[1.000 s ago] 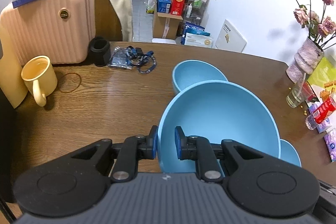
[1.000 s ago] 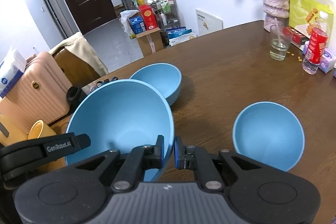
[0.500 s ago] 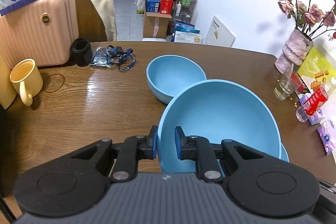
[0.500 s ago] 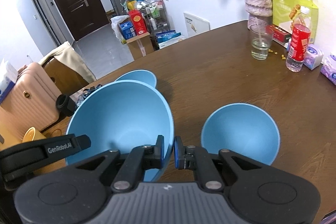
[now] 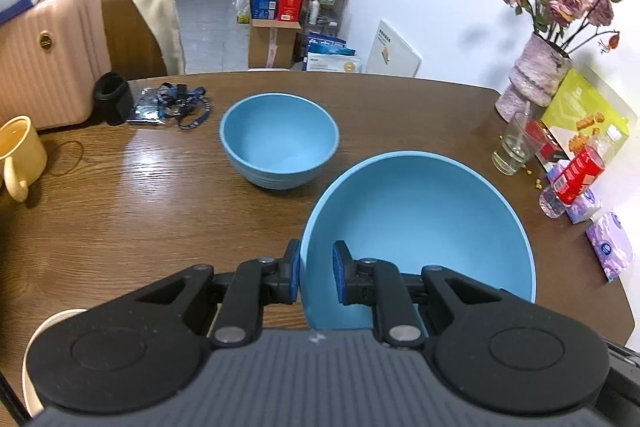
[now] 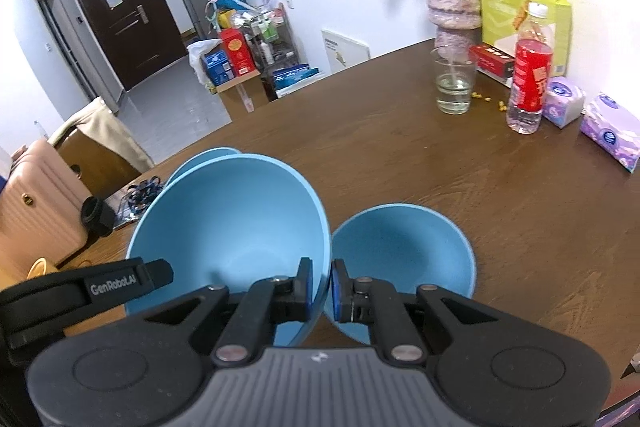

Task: Organize plates and bowls
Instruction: 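Lift the blue bowl with both grippers and carry it toward the bowl by the water glass, then lower the held bowl into the other blue bowl and open both grippers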

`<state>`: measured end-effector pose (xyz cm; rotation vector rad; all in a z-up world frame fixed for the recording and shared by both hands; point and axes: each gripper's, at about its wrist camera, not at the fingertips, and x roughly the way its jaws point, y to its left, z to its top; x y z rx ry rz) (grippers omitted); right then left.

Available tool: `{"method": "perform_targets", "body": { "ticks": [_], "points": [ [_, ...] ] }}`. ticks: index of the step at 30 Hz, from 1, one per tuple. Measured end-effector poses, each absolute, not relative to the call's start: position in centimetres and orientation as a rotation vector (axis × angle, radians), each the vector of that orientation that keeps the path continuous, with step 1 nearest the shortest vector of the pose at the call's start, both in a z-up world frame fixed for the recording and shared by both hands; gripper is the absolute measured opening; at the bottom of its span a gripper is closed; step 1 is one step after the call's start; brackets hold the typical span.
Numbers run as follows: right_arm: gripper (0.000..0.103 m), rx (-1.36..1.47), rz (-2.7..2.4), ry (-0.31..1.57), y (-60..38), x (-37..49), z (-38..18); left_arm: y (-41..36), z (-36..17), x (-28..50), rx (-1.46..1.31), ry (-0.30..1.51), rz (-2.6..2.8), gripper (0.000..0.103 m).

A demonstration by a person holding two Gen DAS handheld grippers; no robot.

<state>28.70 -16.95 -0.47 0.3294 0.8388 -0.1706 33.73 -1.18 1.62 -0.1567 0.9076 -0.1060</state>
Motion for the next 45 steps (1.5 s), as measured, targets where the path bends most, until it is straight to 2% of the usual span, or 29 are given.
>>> {"method": "perform_targets", "body": {
  "ticks": [25,45],
  "points": [
    [0.009,0.344,-0.283,0.875,-24.8,29.0,-3.3,-9.9,-1.9,36.1,-0.134,0.967,-0.201,0.017],
    [0.009,0.218,-0.309,0.931,-25.6,30.7,-6.8,-13.4,-5.6,37.1,-0.003,1.000,-0.200,0.017]
  ]
}}
